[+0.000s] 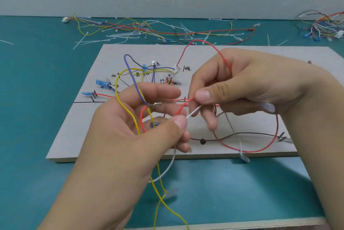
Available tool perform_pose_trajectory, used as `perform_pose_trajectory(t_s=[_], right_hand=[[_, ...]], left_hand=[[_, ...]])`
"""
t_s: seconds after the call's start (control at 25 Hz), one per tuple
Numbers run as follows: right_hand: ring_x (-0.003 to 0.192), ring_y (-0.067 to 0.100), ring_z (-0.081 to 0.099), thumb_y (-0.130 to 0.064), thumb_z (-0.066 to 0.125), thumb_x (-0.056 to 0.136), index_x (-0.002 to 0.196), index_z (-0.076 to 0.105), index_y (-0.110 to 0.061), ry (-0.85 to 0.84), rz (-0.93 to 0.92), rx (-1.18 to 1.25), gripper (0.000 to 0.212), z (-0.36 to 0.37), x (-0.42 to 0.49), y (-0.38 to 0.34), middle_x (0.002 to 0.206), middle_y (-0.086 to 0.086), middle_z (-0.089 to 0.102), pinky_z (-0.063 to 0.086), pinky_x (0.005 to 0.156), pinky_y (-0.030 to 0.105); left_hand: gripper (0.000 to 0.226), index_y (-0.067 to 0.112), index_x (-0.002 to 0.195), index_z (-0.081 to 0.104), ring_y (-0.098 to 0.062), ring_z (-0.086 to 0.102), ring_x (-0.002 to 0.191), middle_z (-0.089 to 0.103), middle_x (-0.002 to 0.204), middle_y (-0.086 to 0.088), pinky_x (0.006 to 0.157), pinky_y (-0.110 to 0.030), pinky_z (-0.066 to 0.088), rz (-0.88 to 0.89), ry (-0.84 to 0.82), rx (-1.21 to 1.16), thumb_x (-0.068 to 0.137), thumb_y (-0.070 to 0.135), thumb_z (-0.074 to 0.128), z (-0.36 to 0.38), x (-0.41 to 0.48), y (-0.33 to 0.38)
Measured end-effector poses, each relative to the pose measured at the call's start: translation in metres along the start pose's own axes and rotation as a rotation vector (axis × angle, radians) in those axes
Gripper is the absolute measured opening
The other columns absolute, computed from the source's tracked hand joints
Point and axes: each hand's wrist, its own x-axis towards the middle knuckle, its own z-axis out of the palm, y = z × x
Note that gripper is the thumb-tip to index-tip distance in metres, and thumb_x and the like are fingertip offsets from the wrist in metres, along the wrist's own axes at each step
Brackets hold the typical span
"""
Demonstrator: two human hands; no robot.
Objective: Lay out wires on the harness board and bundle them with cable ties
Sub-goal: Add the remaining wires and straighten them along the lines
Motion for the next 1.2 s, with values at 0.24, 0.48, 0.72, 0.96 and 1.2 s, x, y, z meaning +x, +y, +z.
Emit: perform_pose_trajectory(t_s=[0.24, 0.48, 0.72, 0.96, 1.2], right_hand=[[0.027, -0.003, 0.027, -0.009, 0.054, 0.1, 0.097, 0.061, 0.009, 0.104, 0.015, -0.061, 0.02, 0.002, -0.002, -0.005, 0.063, -0.01, 0.071, 0.01, 0.039, 0.009], [0.026, -0.001, 0.026, -0.01, 0.057, 0.092, 0.087, 0.059, 0.007, 0.177, -0.014, -0.034, 0.018, 0.003, -0.006, -0.007, 0.076, 0.003, 0.076, 0.015, 0.041, 0.007], [0.025, 0.002, 0.026, -0.011, 0.056, 0.088, 0.078, 0.063, -0.002, 0.223, -0.014, -0.001, 0.014, 0.002, -0.006, -0.009, 0.086, 0.018, 0.076, 0.018, 0.041, 0.006], [0.024, 0.002, 0.026, -0.01, 0.054, 0.087, 0.075, 0.062, -0.003, 0.237, -0.021, 0.007, 0.016, 0.0, -0.004, -0.009, 0.084, 0.021, 0.075, 0.023, 0.041, 0.006], [0.023, 0.0, 0.025, -0.007, 0.039, 0.087, 0.065, 0.06, -0.017, 0.246, -0.037, 0.092, 0.033, -0.003, -0.001, -0.008, 0.079, 0.019, 0.075, 0.024, 0.039, 0.006]], left_hand=[[0.018, 0.023, 0.073, 0.076, -0.021, 0.072, 0.052, 0.078, 0.078, -0.005, 0.047, -0.025, 0.058, -0.02, 0.059, 0.116, 0.065, 0.007, 0.075, -0.005, 0.0, -0.004], [0.02, 0.017, 0.078, 0.066, -0.002, 0.058, 0.031, 0.062, 0.041, 0.007, 0.041, -0.006, 0.044, -0.251, 0.129, 0.254, 0.091, 0.002, 0.07, 0.002, -0.014, -0.018], [0.065, 0.031, 0.042, 0.072, -0.007, 0.062, 0.035, 0.066, 0.045, 0.007, 0.041, -0.016, 0.053, -0.227, 0.118, 0.162, 0.092, -0.008, 0.058, 0.008, 0.008, 0.011], [0.04, 0.036, 0.058, 0.079, -0.007, 0.07, 0.05, 0.072, 0.058, 0.008, 0.041, -0.03, 0.058, -0.113, -0.022, 0.183, 0.075, 0.0, 0.079, -0.011, 0.005, 0.001], [0.019, 0.019, 0.076, 0.079, -0.027, 0.071, 0.059, 0.077, 0.082, -0.011, 0.052, -0.03, 0.056, 0.096, 0.118, 0.072, 0.074, 0.037, 0.075, -0.013, -0.011, -0.011]])
